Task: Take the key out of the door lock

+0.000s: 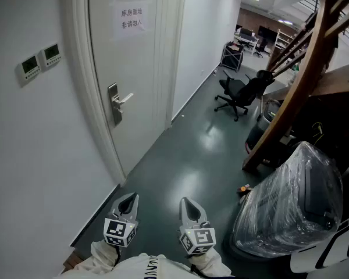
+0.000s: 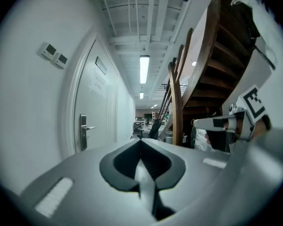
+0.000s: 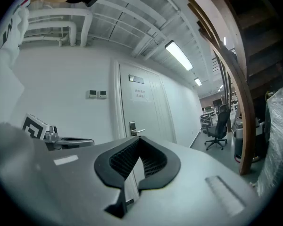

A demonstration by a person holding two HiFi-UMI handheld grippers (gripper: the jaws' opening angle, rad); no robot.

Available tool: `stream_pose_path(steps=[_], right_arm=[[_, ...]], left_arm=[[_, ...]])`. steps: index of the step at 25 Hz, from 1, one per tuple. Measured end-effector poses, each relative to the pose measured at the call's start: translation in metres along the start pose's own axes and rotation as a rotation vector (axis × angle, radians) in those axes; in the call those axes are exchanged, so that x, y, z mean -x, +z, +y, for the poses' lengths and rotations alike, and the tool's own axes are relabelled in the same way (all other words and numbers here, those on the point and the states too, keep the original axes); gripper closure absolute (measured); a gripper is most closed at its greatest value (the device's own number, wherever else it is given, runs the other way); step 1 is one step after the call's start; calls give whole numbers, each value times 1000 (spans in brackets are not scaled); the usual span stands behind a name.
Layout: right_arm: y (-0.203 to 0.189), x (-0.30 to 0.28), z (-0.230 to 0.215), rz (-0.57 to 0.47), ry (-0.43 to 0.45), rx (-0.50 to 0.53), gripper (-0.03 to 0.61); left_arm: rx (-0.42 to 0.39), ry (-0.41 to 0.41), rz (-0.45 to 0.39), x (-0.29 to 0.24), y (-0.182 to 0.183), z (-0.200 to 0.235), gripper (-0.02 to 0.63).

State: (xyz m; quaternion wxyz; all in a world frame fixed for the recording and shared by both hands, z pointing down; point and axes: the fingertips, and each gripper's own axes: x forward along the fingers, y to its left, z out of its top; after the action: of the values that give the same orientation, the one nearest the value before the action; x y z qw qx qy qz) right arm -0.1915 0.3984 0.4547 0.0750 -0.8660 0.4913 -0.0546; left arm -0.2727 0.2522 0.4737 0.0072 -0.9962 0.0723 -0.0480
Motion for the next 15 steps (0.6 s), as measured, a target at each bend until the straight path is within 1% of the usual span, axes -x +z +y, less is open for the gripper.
stream_pose_path(steps=[11, 15], right_arm=[[-6, 2, 3, 14, 23, -21, 580], [-8, 2, 4, 11, 41, -62, 578]], left_arm=[[2, 7, 21, 9, -6, -5, 614], [6, 4, 34, 7, -10, -6, 614]])
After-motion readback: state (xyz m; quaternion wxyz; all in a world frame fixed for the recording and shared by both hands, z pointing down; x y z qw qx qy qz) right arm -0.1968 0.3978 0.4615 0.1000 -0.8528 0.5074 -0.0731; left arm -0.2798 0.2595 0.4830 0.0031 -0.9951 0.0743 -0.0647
